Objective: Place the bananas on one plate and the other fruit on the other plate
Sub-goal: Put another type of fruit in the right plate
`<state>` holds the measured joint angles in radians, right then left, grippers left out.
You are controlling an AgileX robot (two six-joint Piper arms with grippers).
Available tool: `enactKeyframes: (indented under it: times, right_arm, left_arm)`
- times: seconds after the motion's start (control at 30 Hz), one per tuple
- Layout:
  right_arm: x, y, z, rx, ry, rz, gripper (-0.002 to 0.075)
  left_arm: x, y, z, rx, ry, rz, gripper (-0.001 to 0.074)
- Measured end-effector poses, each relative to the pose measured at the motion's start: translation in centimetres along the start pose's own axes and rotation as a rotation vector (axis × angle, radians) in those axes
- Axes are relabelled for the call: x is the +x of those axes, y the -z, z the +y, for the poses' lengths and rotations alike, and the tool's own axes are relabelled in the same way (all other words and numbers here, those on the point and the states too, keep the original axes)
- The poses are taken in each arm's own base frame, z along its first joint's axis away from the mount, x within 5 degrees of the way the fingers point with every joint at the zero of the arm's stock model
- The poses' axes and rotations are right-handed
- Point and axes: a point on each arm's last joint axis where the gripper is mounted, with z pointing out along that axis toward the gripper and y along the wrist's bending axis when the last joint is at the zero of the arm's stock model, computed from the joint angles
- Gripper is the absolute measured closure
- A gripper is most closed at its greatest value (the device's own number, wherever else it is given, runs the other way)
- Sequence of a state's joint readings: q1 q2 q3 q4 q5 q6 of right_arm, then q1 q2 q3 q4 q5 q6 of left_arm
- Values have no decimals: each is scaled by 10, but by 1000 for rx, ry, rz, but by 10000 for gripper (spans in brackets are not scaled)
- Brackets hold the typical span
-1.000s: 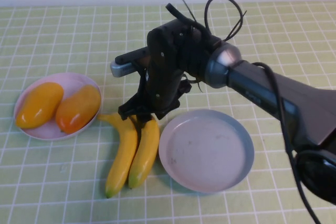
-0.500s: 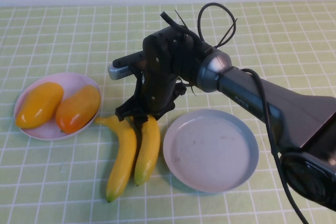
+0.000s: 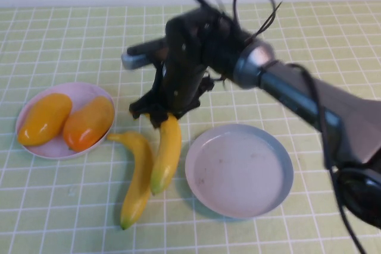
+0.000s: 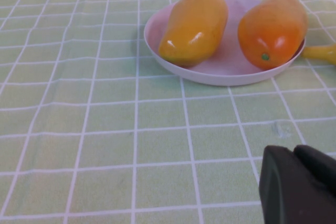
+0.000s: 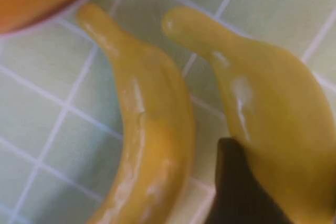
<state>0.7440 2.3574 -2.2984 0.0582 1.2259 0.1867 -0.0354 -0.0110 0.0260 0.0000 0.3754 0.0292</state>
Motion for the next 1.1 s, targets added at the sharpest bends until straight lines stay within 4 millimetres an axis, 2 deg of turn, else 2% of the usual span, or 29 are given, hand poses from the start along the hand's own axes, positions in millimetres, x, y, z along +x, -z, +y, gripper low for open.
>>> enactKeyframes:
  times: [0.1,0.2,0.3,0.47,0.57,0.67,0.77,0.9,1.1]
  right_arm:
    - [-6,44,-8,34,-8,-85,415]
    - [-2,80,-18,96,-7,-141,415]
    - [13,96,-33,136,-36,-112,415]
    - [53,91,-65,183,-139,-4,415]
    - [73,90,-83,194,-194,2,415]
    - [89,76,-93,181,-227,2,415]
    - [100,57,-93,156,-241,18,415]
    - [105,36,-95,146,-250,32,415]
    - [104,24,-102,156,-256,30,415]
  left_arm:
    - [0,0,0,0,0,0,733]
    - [0,0,0,0,0,0,733]
    - [0,0,0,0,0,0,733]
    - [0,0,0,0,0,0,733]
    - [0,0,0,0,0,0,733]
    - [0,0,0,0,0,0,733]
    - [0,0,0,0,0,0,733]
    - [0,0,0,0,0,0,733]
    - [0,0,0,0,0,0,733]
